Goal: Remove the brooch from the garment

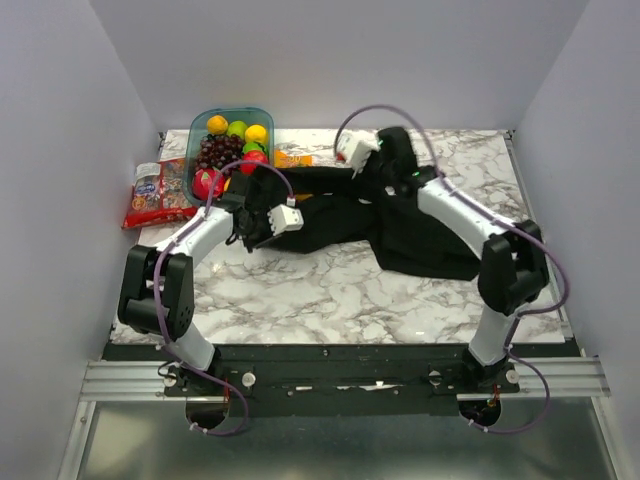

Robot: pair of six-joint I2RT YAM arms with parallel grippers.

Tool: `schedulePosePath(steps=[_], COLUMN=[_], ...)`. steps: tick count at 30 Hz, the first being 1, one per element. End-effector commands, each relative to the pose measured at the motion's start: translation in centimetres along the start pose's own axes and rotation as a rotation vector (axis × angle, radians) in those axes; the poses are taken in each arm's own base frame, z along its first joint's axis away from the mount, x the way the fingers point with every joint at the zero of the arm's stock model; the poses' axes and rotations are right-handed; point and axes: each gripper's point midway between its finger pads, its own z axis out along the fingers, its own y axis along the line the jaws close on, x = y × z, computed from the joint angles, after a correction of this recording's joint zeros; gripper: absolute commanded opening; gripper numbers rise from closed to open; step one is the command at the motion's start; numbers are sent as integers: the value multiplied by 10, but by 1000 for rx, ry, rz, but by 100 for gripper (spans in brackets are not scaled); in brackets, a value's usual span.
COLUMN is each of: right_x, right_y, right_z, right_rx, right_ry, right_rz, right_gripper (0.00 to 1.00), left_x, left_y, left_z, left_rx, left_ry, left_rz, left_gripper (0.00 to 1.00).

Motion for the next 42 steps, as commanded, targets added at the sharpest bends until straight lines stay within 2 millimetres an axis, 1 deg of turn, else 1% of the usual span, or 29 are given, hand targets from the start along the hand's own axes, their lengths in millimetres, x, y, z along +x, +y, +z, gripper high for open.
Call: schedulePosePath(steps=[1,2,3,4,5,7,8,10,11,15,17,19,20,21,22,25,26,28,29,31,32,33,34,35,36,37,38,40,42], right_x=[2,3,4,16,15,25,17,23,19,7,3,-3,-7,-9,-11,-2,1,11,12,18,19,20,22,25,26,27,29,32,35], right_y=[-113,-123,-133,-148,-155,-165,-168,-171,-173,-188,-195,-196,-193,-189,-185,-169,-164,-152,-148,-139,-135,-133,-131,-129,-128,-127,-127,-126,-126], right_z=[-82,-92,-104,-117,-130,-151,-171,-187,-197,-245,-262,-280,-284,-286,-290,-281,-276,-266,-264,-257,-254,-253,-252,-249,-249,-247,-246,-244,-243], right_rx=[168,173,176,204,215,230,241,266,275,338,357,372,361,346,338,296,281,251,238,210,199,194,191,185,186,182,186,191,196], right_ry=[-70,-93,-106,-101,-122,-125,-165,-170,-192,-271,-297,-324,-341,-345,-352,-334,-325,-302,-302,-290,-289,-286,-282,-272,-271,-267,-260,-248,-241], right_rz=[202,218,234,258,263,291,284,296,303,411,430,446,445,444,442,474,482,504,509,529,535,546,554,562,562,565,568,582,591], right_gripper=[1,1,1,1,1,1,1,1,1,1,1,1,0,1,0,1,1,1,0,1,1,0,1,0,0,1,1,0,1], left_x=[-54,-67,-73,-72,-82,-87,-95,-102,-111,-132,-144,-154,-159,-161,-158,-159,-147,-139,-134,-131,-129,-127,-129,-124,-128,-132,-128,-138,-136], left_y=[43,57,65,70,84,92,103,107,113,117,120,120,121,118,107,69,51,34,15,5,-8,-13,-17,-26,-38,-40,-51,-68,-80], left_z=[-68,-86,-98,-109,-130,-153,-176,-199,-219,-264,-286,-299,-308,-308,-297,-240,-201,-164,-136,-109,-93,-81,-73,-61,-50,-44,-33,-20,-8], left_rx=[-189,-240,-277,-298,-353,-389,-439,-476,-520,-619,-664,-685,-697,-684,-618,-386,-278,-194,-114,-58,-14,12,24,55,93,91,117,151,180], left_ry=[-150,-176,-186,-178,-187,-198,-221,-245,-267,-319,-356,-393,-413,-418,-404,-426,-397,-364,-347,-338,-324,-312,-313,-302,-301,-312,-302,-314,-311], left_rz=[-30,-20,-21,-29,-18,-25,-21,-16,-1,22,25,1,-1,4,18,63,52,87,88,85,91,91,103,99,114,124,120,120,41], left_gripper=[0,0,0,0,0,0,0,0,0,0,0,0,0,0,0,36,49,55,60,63,64,64,65,65,65,65,65,65,69])
